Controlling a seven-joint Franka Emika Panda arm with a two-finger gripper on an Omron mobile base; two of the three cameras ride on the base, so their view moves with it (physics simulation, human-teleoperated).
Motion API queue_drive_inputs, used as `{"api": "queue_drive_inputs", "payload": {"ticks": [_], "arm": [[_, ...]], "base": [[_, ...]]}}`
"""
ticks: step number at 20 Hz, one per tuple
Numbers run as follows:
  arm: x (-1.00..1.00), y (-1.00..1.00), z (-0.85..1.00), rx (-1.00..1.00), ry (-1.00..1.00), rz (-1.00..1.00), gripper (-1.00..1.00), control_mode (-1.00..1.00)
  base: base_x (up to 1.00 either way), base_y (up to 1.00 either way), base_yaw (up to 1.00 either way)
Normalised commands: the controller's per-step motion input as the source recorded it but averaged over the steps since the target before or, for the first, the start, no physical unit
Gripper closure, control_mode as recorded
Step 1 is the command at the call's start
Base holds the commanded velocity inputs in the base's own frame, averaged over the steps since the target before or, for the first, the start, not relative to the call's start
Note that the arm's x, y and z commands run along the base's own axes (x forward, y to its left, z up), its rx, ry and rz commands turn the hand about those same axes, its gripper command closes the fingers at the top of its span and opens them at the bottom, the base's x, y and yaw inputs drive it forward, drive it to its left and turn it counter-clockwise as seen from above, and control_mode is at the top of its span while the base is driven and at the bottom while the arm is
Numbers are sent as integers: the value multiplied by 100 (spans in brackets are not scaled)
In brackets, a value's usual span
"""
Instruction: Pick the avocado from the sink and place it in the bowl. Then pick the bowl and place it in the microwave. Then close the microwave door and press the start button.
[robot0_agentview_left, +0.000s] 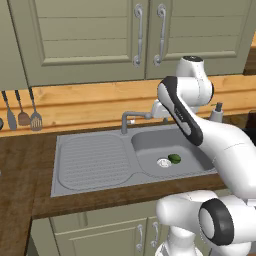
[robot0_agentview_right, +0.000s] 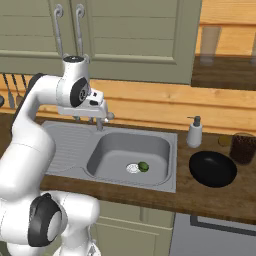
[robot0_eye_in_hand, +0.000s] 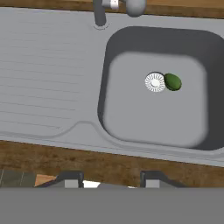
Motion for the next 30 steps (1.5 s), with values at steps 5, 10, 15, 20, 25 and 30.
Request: {"api": "queue_drive_inputs", "payload": {"ticks": [5, 10, 15, 20, 25, 30], "arm": [[-25, -30, -12, 5, -12, 0, -100, -100], [-52, -100, -57, 28, -11, 1, -100, -100], [-2, -91, -93, 3, 0, 3, -100, -100], [14, -41, -78, 0, 9, 6, -100, -100], [65, -4, -60, 0, 1, 5, -100, -100], [62, -10, -38, 0, 7, 1, -100, -100]], "base": [[0, 0, 0], [0, 0, 0], [0, 0, 0], [0, 0, 0], [0, 0, 0], [0, 0, 0]]}}
